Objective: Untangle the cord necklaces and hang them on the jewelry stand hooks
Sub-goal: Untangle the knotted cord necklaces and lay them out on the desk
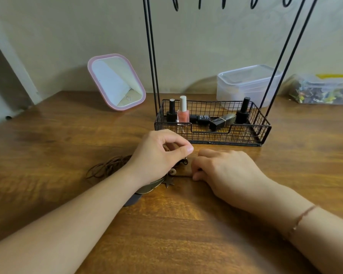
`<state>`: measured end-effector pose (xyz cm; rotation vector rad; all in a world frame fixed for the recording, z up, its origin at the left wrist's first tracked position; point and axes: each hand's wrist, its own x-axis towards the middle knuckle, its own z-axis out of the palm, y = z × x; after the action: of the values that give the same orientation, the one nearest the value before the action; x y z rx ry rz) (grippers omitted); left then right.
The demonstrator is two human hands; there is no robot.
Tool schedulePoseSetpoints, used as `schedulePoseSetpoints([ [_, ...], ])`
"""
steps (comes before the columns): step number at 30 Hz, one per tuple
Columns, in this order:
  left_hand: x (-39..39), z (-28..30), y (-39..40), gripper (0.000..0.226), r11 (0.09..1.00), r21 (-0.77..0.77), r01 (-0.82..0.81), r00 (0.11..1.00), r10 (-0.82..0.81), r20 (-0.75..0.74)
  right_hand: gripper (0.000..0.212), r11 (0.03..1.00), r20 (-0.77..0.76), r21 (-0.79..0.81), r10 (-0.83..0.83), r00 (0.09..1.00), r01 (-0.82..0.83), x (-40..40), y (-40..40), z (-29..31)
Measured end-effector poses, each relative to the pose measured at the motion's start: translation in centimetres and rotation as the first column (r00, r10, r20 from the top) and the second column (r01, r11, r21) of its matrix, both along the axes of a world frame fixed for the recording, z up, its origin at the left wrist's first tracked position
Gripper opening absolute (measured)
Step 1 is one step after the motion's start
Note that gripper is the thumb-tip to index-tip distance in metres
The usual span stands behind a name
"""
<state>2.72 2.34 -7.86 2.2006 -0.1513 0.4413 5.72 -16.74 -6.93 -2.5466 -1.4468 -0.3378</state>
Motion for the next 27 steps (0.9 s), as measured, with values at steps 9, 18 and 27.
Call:
schedulePoseSetpoints([
  [9,-0.8,-0.1,-0.9,0.017,0.887,0.430,0.168,0.972,-0.221,0.076,0.017,0.944,-0.137,0.309,-0.080,0.987,0.120,1.2,-2.6,1.3],
  [18,-0.1,0.2,0.9,0.015,0.922,0.370,0.113,0.993,-0.113,-0.022,0.014,0.800,-0.272,0.428,-0.330,0.904,0.421,3.9,-7.7,3.1],
  [27,0.1,1.6,2.6,0.017,0.917,0.399,-0.012,0.999,0.026,-0.029,0.016,0.808,-0.292,0.285,-0.438,0.850,0.515,5.1,-8.5,2.7],
])
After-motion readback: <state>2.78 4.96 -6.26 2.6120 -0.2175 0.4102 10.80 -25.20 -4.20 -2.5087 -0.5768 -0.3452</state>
